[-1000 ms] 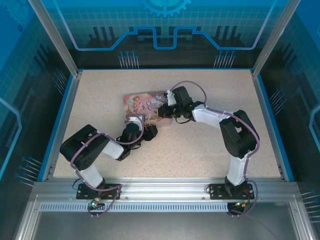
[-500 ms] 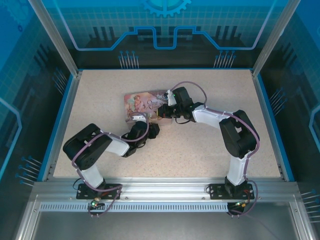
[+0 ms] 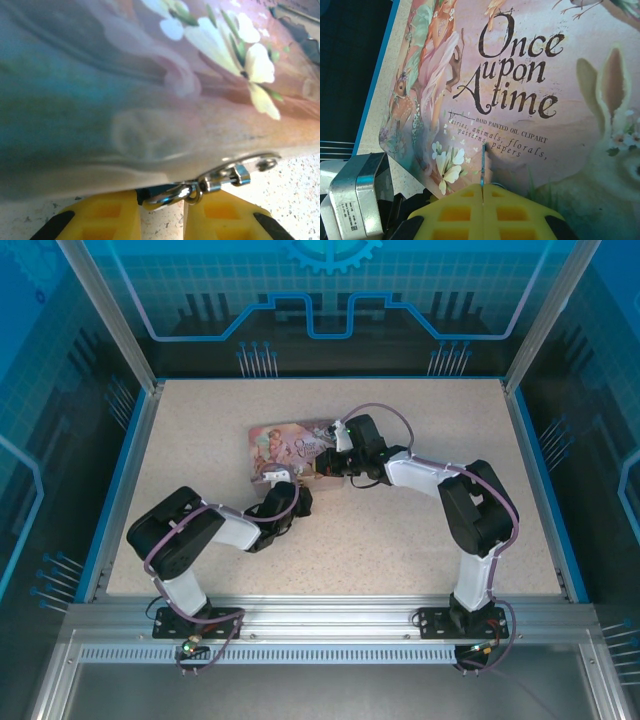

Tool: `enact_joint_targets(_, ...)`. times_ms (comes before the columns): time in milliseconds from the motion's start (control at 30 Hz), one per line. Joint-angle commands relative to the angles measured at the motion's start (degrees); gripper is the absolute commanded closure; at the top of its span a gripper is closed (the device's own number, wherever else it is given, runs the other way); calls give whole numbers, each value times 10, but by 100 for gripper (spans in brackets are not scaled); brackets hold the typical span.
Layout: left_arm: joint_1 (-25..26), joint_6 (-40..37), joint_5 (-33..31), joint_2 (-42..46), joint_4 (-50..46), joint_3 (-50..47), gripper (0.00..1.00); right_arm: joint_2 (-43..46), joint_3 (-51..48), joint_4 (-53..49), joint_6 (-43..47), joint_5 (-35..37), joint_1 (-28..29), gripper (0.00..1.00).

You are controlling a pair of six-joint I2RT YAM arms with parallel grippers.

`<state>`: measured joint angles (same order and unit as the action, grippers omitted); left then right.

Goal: Unlock a padlock with a key

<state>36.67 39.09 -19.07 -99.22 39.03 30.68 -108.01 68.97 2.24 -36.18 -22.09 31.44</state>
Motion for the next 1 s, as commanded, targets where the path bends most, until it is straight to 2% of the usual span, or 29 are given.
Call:
enact_joint_targets(0,-1,4,-23,2,-14,11,84,0,-20,-30,-4,-1,-4,100)
enact_joint_targets(267,-2,10,-24,16,-27,8,84,16,-26,-31,-1,1,-4,100)
enact_joint_targets(300,-2,11,-25,17,-35,12,81,20,-28,-31,-1,2,-4,100)
enact_joint_targets(333,-1,14,-28,17,-45,16,73,23,-30,-32,-1,4,-4,100)
enact_joint_targets(433,-1,18,-39,13,-61,25,67,20,-29,-34,-1,6,-4,100)
enact_joint_targets(800,-1,28,-92,-9,-106,55,61,9,-28,-32,-9,4,-4,100)
enact_joint_targets(967,-1,25,-110,-26,-127,75,61,7,-29,-27,-12,1,-4,100)
